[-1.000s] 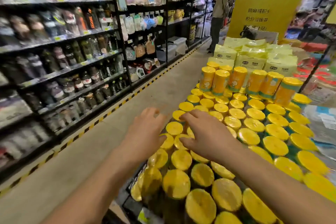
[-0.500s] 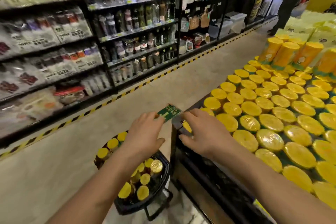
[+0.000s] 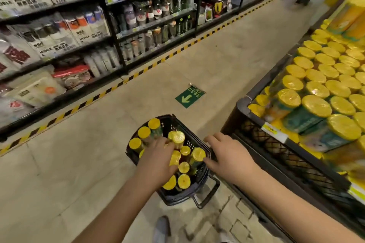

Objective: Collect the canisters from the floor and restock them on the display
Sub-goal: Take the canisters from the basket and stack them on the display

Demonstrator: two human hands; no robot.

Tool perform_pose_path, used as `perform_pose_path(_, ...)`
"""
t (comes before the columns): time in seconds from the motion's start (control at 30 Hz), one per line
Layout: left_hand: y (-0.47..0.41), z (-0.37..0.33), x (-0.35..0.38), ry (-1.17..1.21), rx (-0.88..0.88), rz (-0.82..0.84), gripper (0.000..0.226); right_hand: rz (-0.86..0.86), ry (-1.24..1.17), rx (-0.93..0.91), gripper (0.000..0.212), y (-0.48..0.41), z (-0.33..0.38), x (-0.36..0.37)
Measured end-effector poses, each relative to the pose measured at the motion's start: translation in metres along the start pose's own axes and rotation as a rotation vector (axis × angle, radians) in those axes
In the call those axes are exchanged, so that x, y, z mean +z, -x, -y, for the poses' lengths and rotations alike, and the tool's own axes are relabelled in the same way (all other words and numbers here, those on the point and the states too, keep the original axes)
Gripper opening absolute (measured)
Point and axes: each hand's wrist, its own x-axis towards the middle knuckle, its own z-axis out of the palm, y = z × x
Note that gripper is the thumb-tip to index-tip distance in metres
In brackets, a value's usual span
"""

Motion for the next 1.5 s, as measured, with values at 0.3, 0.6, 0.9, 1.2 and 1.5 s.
perform_pose_path(0.3, -0.014, 0.048, 0.091, 0.06, -0.018, 0.168, 0.064, 0.089, 0.007, 0.04, 0.05, -0.026, -0.012, 0.087)
perform_pose_path(0.6, -0.053, 0.078, 0.235, 0.117, -0.146, 0.295, 0.078, 0.191, 0.001, -0.034, 0.051, -0.064, -0.067, 0.209)
perform_pose_path(0.9, -0.089, 0.097, 0.354, 0.04, -0.159, 0.306, 0.088, 0.178, -0.005, -0.13, 0.057, -0.091, -0.1, 0.317)
perform_pose_path(1.2, -0.101, 0.1, 0.363, 0.185, -0.215, 0.279, 0.08, 0.076, -0.073, -0.049, 0.063, -0.102, -0.122, 0.338)
perform_pose_path(1.5, -0.099, 0.085, 0.307, 0.277, -0.216, 0.173, 0.09, 0.188, -0.097, 0.027, 0.103, -0.148, -0.135, 0.362)
